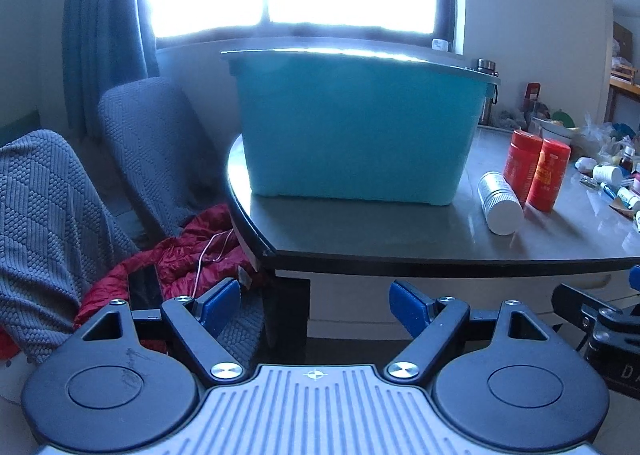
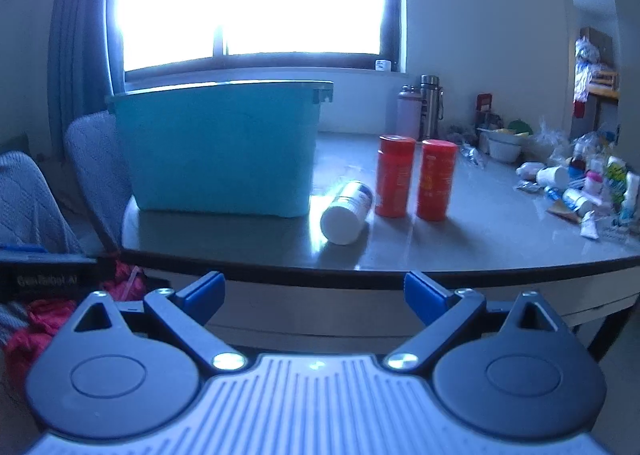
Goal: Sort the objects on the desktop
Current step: 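Move both tools toward the white bottle and red canisters on the table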
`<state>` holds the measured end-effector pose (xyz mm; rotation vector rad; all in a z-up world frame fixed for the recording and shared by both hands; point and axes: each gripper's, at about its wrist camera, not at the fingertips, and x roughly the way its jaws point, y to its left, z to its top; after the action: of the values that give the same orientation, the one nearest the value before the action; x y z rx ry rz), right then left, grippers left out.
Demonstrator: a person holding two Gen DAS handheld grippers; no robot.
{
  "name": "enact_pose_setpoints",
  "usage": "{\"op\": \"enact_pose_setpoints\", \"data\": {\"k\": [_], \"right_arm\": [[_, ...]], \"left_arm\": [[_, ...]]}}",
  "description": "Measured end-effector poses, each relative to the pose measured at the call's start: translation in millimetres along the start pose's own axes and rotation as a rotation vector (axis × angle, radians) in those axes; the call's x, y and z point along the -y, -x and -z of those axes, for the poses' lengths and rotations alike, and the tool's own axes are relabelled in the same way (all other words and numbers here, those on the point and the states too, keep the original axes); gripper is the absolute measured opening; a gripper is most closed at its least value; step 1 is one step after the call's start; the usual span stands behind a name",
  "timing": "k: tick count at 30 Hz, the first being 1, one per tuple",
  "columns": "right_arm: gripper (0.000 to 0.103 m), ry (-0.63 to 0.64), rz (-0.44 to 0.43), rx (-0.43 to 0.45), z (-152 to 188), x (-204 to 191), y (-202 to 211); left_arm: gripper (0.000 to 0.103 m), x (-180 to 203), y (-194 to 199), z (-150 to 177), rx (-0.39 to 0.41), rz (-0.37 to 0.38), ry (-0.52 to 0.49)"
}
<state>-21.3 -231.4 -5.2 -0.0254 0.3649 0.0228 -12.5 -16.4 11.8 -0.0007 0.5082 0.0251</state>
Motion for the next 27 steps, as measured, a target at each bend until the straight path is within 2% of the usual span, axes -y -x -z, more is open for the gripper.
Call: {"op": "enact_pose_setpoints", "data": {"k": [14,27], "right_arm": [[0.097,-0.050,-0.001,-0.015,9,23,14],[0.097,-0.079,0.076,0.007,8,56,8]], "left_arm": [[0.084,24,7,3,0.001,0.018,-0.010],[0.084,67,-24,-12,0.043,0.099,-0.033]]}}
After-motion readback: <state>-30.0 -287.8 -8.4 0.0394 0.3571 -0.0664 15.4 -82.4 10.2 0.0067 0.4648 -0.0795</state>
